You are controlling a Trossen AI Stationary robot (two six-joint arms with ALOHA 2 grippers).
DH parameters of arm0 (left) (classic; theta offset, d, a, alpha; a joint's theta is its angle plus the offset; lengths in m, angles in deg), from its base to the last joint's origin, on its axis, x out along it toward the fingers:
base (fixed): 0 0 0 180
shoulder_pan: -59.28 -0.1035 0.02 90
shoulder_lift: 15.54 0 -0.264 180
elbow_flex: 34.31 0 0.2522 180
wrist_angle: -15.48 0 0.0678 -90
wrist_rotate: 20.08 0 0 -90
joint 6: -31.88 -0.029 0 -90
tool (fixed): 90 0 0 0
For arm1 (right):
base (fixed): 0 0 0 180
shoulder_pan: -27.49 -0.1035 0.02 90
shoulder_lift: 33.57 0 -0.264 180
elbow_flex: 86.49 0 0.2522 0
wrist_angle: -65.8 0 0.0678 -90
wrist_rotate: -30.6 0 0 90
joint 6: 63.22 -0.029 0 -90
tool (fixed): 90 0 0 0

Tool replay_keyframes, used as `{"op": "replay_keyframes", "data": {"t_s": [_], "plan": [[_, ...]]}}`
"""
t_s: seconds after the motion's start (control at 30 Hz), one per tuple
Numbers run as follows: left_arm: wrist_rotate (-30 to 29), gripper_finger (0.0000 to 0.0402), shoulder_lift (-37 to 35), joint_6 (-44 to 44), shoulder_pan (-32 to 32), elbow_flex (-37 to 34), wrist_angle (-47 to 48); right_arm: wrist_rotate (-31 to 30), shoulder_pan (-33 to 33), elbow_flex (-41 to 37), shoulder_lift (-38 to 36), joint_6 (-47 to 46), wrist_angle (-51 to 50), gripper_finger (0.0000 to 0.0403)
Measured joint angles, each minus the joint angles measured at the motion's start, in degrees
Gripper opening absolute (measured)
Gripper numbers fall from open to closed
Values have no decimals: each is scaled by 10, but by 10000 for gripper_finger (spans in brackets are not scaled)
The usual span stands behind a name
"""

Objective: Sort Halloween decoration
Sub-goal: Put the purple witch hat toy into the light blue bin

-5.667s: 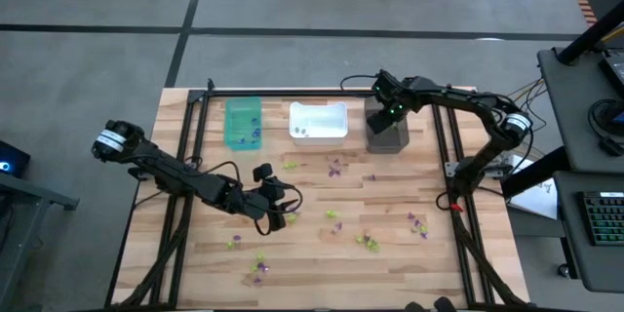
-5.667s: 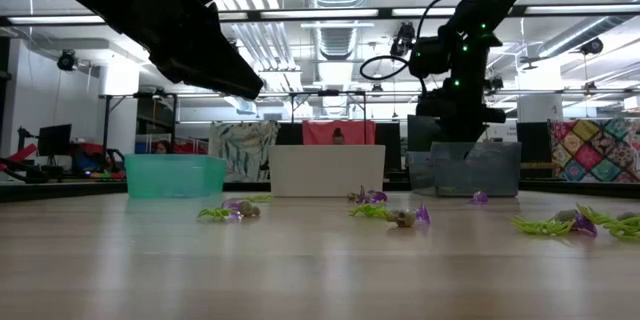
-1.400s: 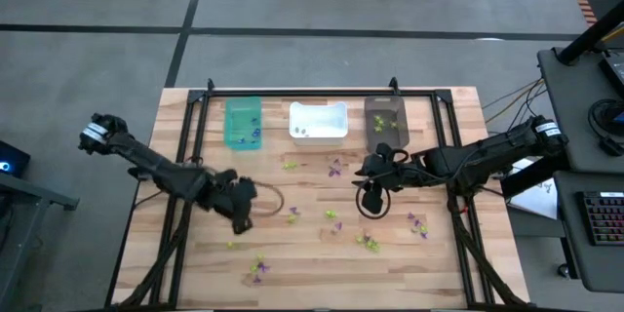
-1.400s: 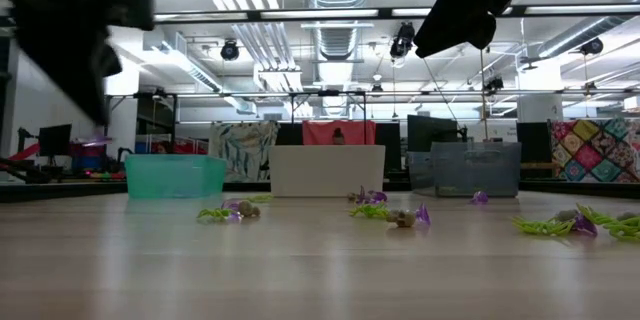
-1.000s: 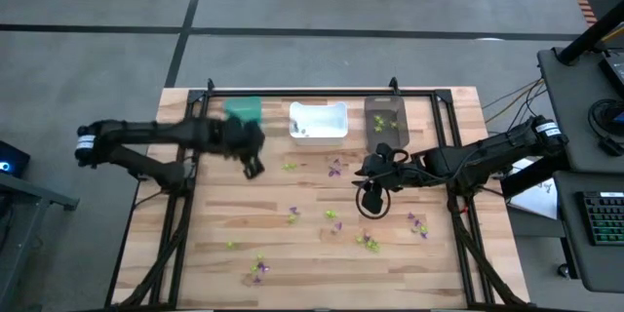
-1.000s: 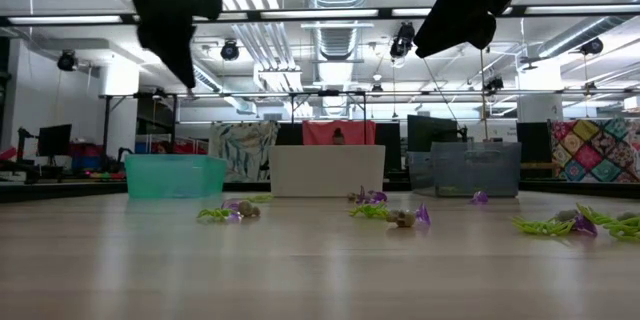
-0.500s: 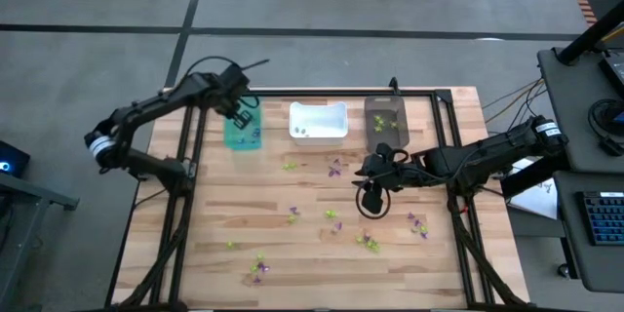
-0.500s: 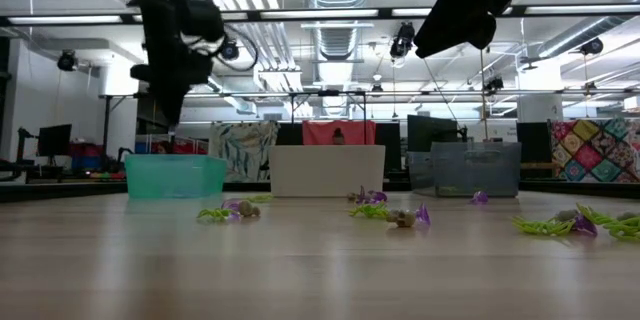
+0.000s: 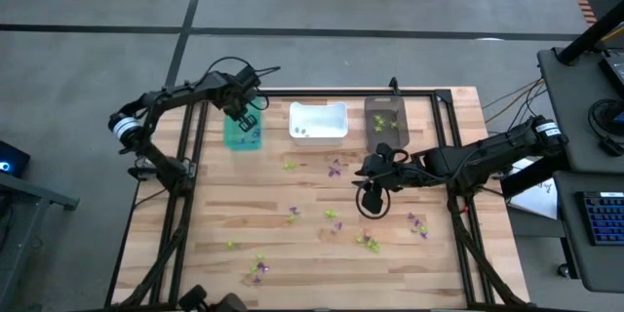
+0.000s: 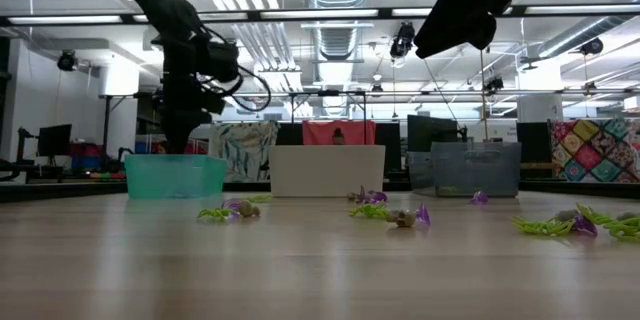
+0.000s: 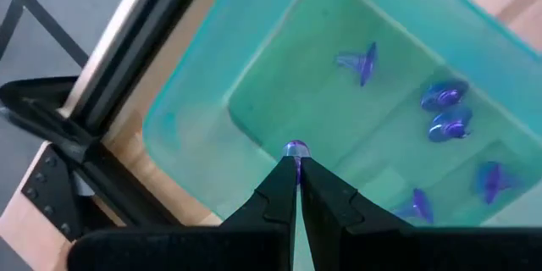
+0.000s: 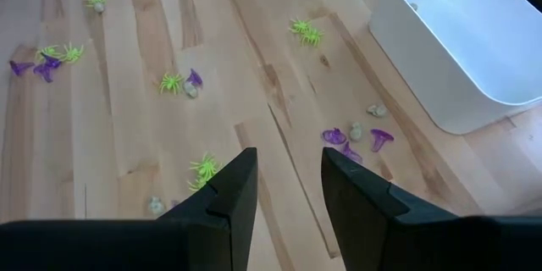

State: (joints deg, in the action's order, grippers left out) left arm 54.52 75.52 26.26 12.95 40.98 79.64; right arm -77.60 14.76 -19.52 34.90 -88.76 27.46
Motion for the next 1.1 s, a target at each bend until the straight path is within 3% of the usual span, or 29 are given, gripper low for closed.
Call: {"op": "replay_keyframes", "data": {"t_s": [0.4, 0.73, 1.1], "plan": [[0, 0, 64, -15, 0, -1, -55, 0, 0, 0, 0, -7, 0, 123], [0, 1, 68, -19, 0, -1, -63, 0, 0, -1, 0, -9, 0, 123], [0, 69, 66, -20, 0, -1, -61, 0, 0, -1, 0, -9, 0, 123]]}}
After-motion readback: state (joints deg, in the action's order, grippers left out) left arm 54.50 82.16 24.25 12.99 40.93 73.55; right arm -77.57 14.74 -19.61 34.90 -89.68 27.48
